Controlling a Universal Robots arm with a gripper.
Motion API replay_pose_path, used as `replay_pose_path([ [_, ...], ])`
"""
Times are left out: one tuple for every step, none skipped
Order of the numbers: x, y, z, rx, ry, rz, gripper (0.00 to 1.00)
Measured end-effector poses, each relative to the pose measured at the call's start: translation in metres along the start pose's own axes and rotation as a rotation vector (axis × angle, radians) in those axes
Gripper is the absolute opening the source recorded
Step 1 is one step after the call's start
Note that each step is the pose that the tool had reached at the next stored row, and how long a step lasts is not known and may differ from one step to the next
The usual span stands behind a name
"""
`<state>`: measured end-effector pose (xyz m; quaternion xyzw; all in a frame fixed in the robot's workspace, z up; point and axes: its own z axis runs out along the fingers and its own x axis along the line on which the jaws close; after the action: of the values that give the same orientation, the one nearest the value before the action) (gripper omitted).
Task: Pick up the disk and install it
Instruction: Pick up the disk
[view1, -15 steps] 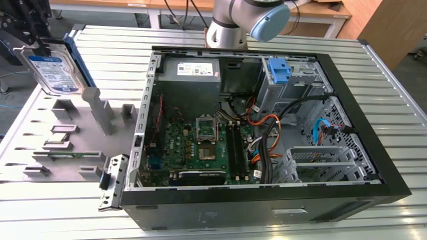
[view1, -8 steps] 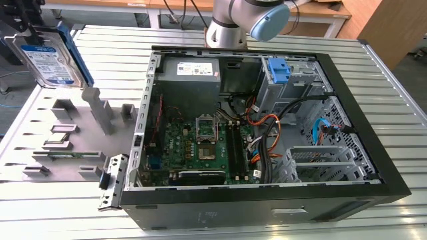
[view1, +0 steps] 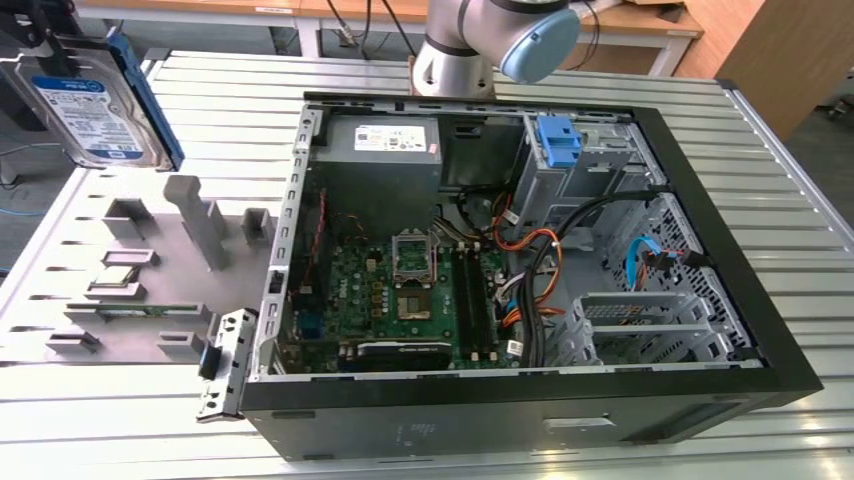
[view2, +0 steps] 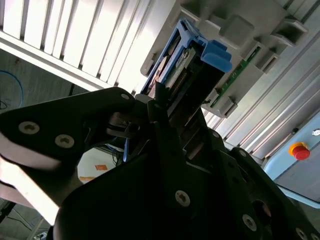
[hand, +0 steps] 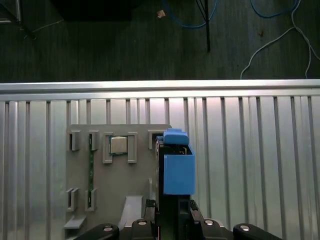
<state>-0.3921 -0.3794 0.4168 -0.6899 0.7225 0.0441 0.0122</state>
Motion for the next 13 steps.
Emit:
replay_pose_path([
  [0.0000,0.0000,-0.0002,-0.0002,0.0001,0.000,0.35],
  [-0.0001,0.0000,-0.0002,-0.0015,0.0001,0.000,0.35],
  [0.0000,-0.0001,-0.0003,-0.0084,0.0007,0.001,0.35],
  [0.0000,-0.0001,-0.0002,-0.0154,0.0009,0.001,0.35],
  [0.0000,-0.0001,-0.0001,-0.0179,0.0010,0.001,0.35],
  [0.0000,-0.0001,-0.0001,-0.0180,0.0010,0.001,0.35],
  [0.0000,-0.0001,-0.0001,-0.0180,0.0010,0.001,0.35],
  [0.0000,0.0000,-0.0001,-0.0181,0.0010,0.002,0.35],
  [0.0000,-0.0001,0.0000,-0.0181,0.0009,0.001,0.35],
  [0.0000,0.0000,0.0000,-0.0181,0.0010,0.002,0.35],
  [0.0000,0.0000,-0.0003,-0.0181,0.0009,0.001,0.35],
  [-0.0001,0.0000,-0.0008,-0.0181,0.0008,0.001,0.35],
  [-0.0002,0.0000,-0.0018,-0.0180,0.0008,0.001,0.35],
])
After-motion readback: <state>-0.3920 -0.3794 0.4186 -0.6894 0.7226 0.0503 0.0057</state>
